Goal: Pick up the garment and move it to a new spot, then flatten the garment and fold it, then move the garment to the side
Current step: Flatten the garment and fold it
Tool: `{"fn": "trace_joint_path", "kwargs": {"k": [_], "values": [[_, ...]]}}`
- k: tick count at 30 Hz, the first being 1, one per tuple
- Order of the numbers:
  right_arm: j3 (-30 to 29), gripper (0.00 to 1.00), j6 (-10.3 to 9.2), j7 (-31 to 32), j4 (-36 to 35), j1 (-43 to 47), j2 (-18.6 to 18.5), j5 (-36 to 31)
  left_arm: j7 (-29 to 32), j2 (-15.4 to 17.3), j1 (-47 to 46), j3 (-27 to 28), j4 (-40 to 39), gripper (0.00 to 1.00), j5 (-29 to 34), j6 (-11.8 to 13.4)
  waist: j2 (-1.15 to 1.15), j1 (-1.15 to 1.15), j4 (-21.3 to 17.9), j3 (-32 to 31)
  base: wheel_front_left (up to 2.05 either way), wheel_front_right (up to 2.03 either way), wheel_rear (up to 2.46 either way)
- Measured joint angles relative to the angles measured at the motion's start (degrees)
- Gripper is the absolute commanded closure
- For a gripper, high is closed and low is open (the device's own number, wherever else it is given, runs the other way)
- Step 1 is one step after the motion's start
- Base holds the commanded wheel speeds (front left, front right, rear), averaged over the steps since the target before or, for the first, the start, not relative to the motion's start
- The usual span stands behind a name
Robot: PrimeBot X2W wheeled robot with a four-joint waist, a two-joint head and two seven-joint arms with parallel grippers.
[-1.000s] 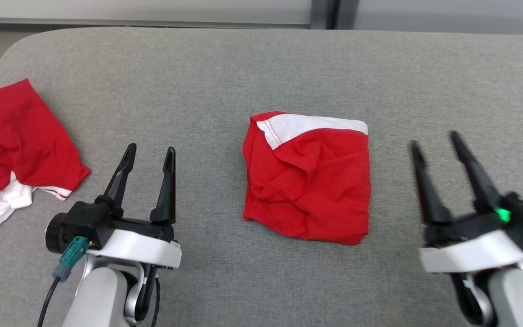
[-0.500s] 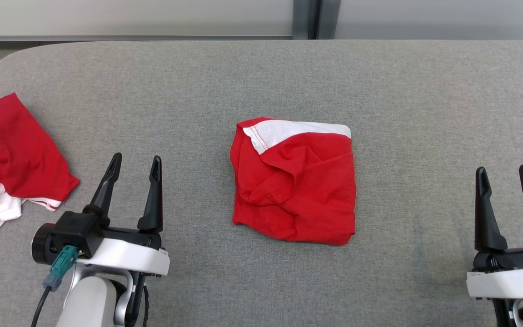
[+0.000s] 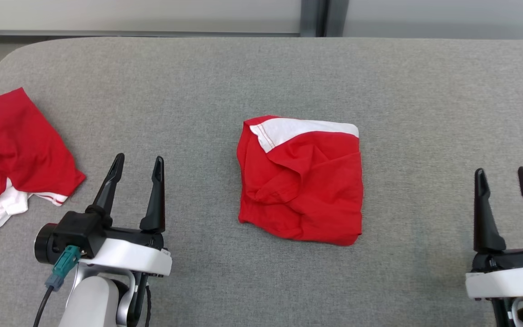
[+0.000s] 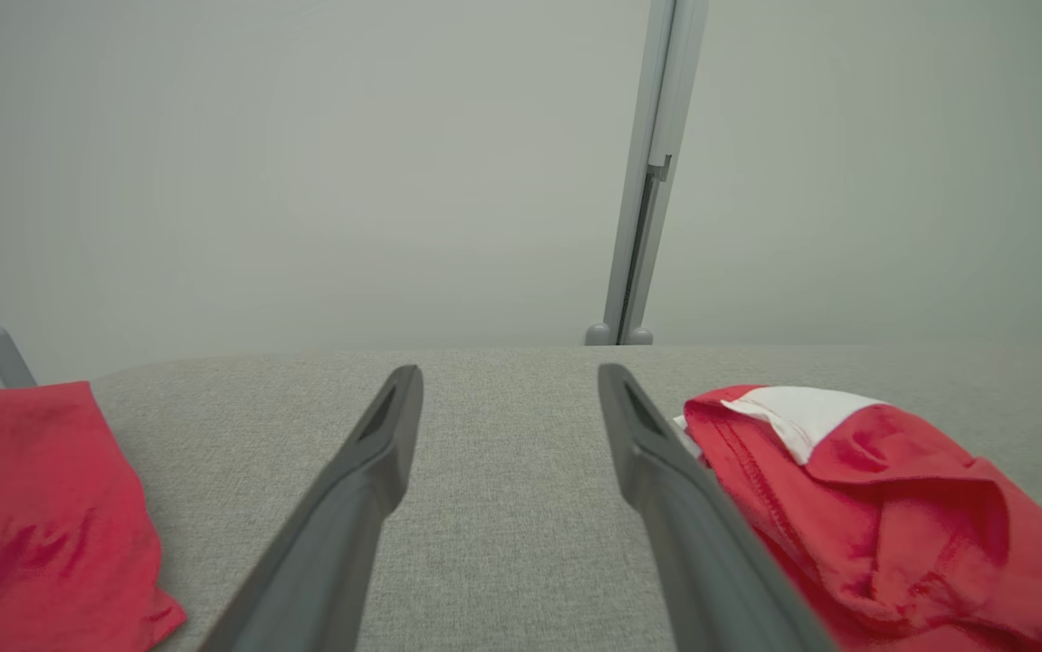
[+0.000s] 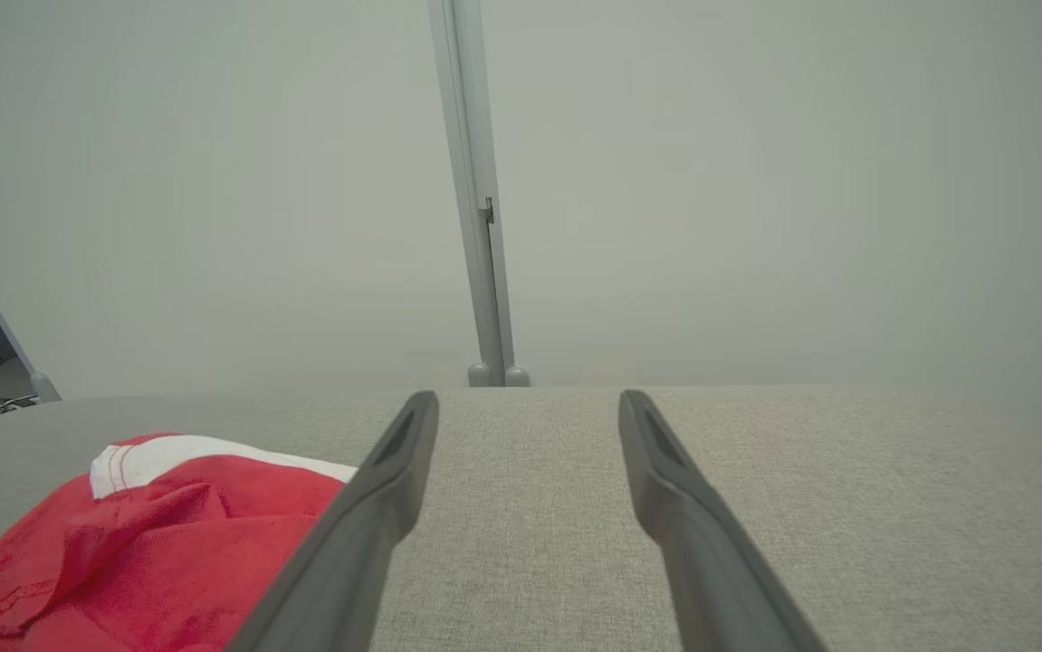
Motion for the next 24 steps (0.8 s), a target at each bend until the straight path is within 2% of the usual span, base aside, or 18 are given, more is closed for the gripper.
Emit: {"fn": "trace_joint_path", "kwargs": {"k": [1, 2, 3, 12, 18, 24], "values": [[0.27, 0.54, 0.00, 0.92, 0.44, -0.01, -0.01, 0.29, 0.00, -0.07, -0.15, -0.15, -0.02, 0.00, 0.00, -0.02, 0.00, 0.00, 0.22, 0.19, 0.00, 0.00, 0.00], [1.02, 0.88, -0.01, 1.57, 1.05, -0.08, -0.16, 0.46, 0.00, -0.13, -0.34, -0.24, -0.10, 0.00, 0.00, -0.15, 0.00, 0.00, 0.47, 0.42, 0.00, 0.00, 0.00], [2.42, 1.00, -0.01, 2.24, 1.75, -0.47, -0.45, 0.78, 0.00, -0.21, -0.49, -0.34, -0.22, 0.00, 0.00, -0.19, 0.00, 0.00, 0.70, 0.74, 0.00, 0.00, 0.00], [20.30, 1.00, 0.00, 3.48, 14.16, -10.70, -1.27, 4.88, 0.00, -0.79, -2.97, -2.14, -0.52, 0.00, -0.45, -0.51, 0.00, 0.00, 4.13, 3.99, 0.00, 0.00, 0.00], [25.37, 1.00, 0.00, 1.91, 23.96, -18.46, -0.60, 7.10, 0.00, -0.94, -3.99, -3.37, -0.41, 0.00, -1.66, -0.26, 0.00, 0.00, 6.92, 5.68, 0.00, 0.00, 0.00], [28.56, 1.00, -0.01, 0.56, 29.51, -23.97, 0.32, 8.24, 0.00, -1.01, -3.99, -4.35, -0.52, 0.00, -2.91, 0.35, 0.00, 0.00, 8.51, 6.38, 0.00, 0.00, 0.00]]}}
